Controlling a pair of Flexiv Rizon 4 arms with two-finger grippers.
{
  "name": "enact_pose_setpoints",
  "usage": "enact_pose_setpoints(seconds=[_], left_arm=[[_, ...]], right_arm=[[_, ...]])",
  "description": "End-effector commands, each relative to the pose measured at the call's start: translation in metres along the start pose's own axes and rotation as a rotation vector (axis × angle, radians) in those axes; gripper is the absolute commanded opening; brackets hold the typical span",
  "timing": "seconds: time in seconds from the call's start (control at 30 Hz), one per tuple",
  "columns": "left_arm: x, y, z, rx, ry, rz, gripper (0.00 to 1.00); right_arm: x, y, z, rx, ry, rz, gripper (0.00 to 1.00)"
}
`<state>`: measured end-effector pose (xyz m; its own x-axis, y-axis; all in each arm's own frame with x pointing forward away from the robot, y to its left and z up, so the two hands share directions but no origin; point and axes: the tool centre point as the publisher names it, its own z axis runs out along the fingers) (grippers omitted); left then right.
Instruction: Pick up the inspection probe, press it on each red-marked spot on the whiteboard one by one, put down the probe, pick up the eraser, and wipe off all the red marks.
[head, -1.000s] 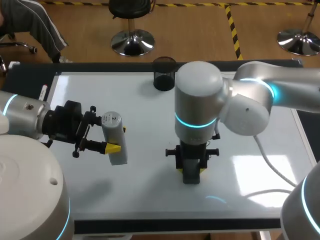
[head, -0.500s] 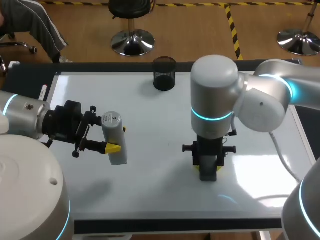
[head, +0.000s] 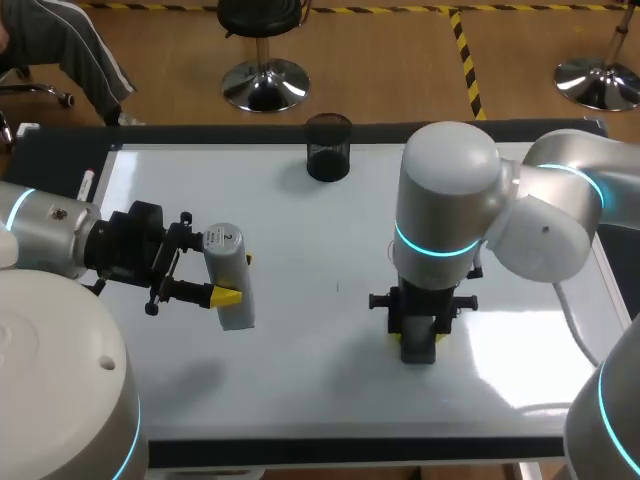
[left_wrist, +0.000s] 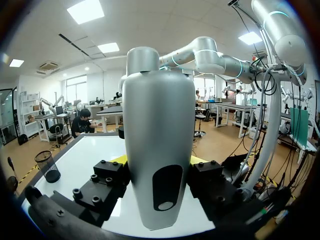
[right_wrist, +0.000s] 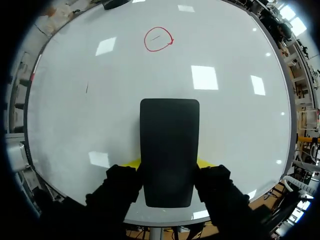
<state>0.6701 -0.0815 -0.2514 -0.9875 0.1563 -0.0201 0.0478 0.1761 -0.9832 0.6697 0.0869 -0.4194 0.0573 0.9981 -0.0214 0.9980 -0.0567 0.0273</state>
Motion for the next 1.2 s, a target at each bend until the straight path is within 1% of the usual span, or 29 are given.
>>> enact_pose_setpoints(seconds=[0.03, 0.3, 0.63, 0.73, 0.87, 1.2], left_arm=[[0.001, -0.001, -0.001, 0.0, 0.0, 0.001, 0.0], [0.001, -0.001, -0.001, 0.0, 0.0, 0.001, 0.0], [0.001, -0.001, -0.001, 0.0, 0.0, 0.001, 0.0], [0.001, -0.001, -0.001, 0.0, 0.0, 0.001, 0.0], [0.001, -0.001, -0.001, 0.0, 0.0, 0.001, 0.0], [0.001, -0.001, -0.001, 0.0, 0.0, 0.001, 0.0]], right_arm=[[0.019, 0.003, -0.004, -0.001, -0.017, -0.013, 0.0], [0.046, 0.006, 0.002, 0.009, 0.001, -0.042, 0.0], [0.07, 0.003, 0.002, 0.017, 0.042, -0.083, 0.0], [0.074, 0.002, 0.004, 0.021, 0.046, -0.094, 0.0], [0.073, 0.002, 0.009, 0.025, 0.045, -0.099, 0.0], [0.047, 0.005, 0.013, 0.033, 0.03, -0.083, 0.0]])
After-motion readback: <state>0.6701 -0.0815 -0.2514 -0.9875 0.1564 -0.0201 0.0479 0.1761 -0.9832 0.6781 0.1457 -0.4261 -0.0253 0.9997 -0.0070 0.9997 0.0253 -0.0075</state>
